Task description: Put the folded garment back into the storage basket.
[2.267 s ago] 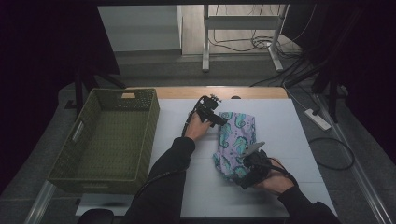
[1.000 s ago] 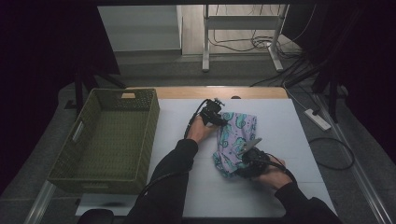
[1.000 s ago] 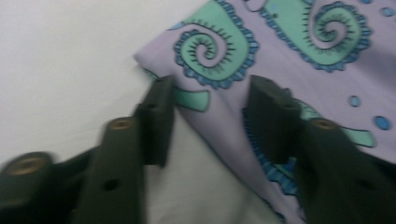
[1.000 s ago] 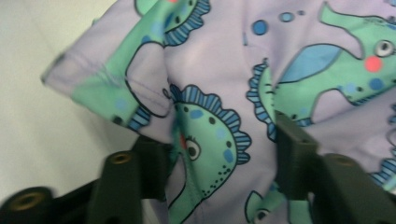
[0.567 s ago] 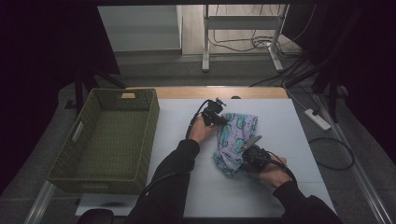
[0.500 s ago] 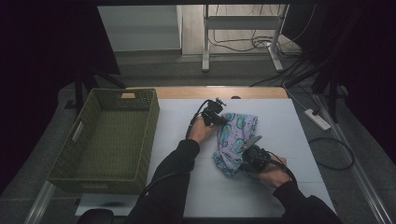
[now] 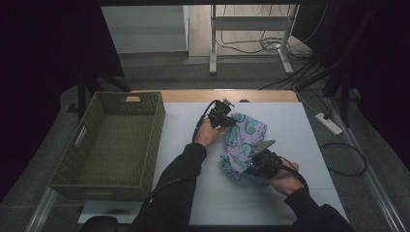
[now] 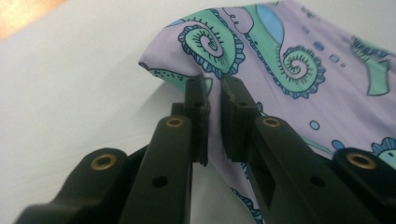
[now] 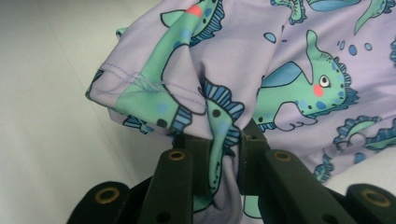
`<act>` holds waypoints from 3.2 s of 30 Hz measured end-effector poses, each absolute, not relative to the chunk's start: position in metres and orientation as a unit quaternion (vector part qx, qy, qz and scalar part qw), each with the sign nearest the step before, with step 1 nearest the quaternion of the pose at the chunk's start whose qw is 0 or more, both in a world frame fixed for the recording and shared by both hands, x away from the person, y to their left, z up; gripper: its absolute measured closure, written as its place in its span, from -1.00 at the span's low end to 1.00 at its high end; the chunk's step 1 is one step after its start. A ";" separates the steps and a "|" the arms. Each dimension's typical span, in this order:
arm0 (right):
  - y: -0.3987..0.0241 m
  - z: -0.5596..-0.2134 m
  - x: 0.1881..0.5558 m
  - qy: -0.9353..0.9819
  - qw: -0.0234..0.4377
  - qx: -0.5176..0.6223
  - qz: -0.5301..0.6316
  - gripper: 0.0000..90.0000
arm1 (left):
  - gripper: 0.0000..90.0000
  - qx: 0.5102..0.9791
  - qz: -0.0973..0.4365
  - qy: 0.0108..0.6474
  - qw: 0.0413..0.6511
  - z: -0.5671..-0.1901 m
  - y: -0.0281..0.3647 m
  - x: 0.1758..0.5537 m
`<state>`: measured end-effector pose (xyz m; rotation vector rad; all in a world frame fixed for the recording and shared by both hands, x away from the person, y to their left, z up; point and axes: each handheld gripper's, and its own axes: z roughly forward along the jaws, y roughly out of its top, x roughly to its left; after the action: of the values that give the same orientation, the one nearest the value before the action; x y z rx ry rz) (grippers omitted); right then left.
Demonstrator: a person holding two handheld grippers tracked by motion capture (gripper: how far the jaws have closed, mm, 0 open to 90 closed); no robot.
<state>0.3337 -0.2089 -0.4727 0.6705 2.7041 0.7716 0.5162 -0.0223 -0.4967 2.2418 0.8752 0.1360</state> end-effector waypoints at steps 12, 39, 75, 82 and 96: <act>-0.200 -0.453 0.322 0.921 0.140 0.219 0.289 0.73 | 0.83 0.869 0.065 0.326 0.366 -0.473 -0.016 0.510; -0.162 -0.411 0.312 0.909 0.152 0.177 0.346 0.73 | 0.83 0.869 0.110 0.324 0.358 -0.409 0.037 0.493; -0.075 -0.382 0.312 0.902 0.139 0.111 0.393 0.73 | 0.83 0.854 0.157 0.360 0.341 -0.371 0.142 0.469; -0.057 -0.375 0.314 0.900 0.138 0.099 0.401 0.73 | 0.83 0.850 0.166 0.368 0.337 -0.363 0.159 0.467; -0.025 -0.363 0.319 0.894 0.126 0.090 0.419 0.73 | 0.83 0.842 0.182 0.386 0.329 -0.354 0.190 0.465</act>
<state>0.3188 -0.0252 -0.3634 0.2619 2.6048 1.2212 0.4652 0.1902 -0.3536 2.2039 1.0103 0.4764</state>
